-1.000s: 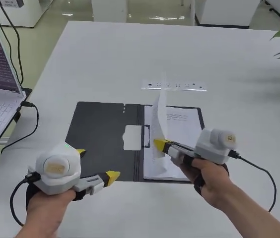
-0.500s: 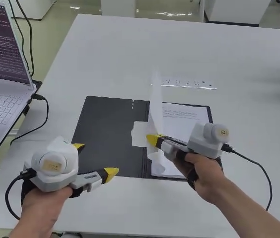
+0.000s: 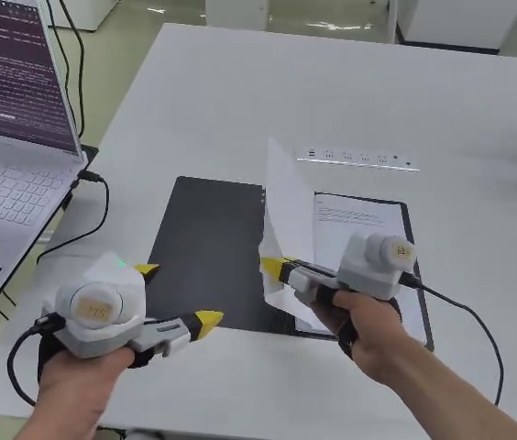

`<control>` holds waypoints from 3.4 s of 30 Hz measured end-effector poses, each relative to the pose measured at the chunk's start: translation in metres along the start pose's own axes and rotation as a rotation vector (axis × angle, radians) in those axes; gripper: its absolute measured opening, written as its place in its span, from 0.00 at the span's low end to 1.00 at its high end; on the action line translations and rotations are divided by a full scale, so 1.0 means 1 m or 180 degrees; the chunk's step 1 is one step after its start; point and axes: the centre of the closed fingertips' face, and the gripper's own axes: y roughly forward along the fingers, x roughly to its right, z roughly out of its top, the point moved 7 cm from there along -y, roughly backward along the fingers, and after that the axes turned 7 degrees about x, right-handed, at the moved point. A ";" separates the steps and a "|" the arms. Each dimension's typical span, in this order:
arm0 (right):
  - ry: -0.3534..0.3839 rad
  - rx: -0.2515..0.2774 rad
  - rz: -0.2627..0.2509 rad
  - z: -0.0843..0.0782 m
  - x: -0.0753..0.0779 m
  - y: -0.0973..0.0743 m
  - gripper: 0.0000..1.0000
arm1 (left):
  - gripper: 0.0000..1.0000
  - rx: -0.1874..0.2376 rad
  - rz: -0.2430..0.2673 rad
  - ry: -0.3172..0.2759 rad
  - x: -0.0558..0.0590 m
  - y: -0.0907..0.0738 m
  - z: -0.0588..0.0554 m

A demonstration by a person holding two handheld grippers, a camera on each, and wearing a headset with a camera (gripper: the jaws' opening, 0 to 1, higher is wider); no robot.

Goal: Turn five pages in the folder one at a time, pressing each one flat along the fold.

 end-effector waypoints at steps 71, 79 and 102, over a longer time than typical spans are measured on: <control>0.0775 -0.0527 -0.0323 -0.085 0.027 0.087 0.16 | 0.67 0.0021 0.0187 -0.0208 -0.033 -0.012 -0.007; 0.0800 -0.0489 -0.0203 -0.086 0.019 0.085 0.27 | 0.66 0.0000 0.0185 -0.0221 -0.031 -0.010 -0.012; 0.0804 0.0026 -0.0234 -0.063 0.025 -0.006 0.17 | 0.29 -0.0089 -0.0017 -0.0335 -0.031 0.029 -0.023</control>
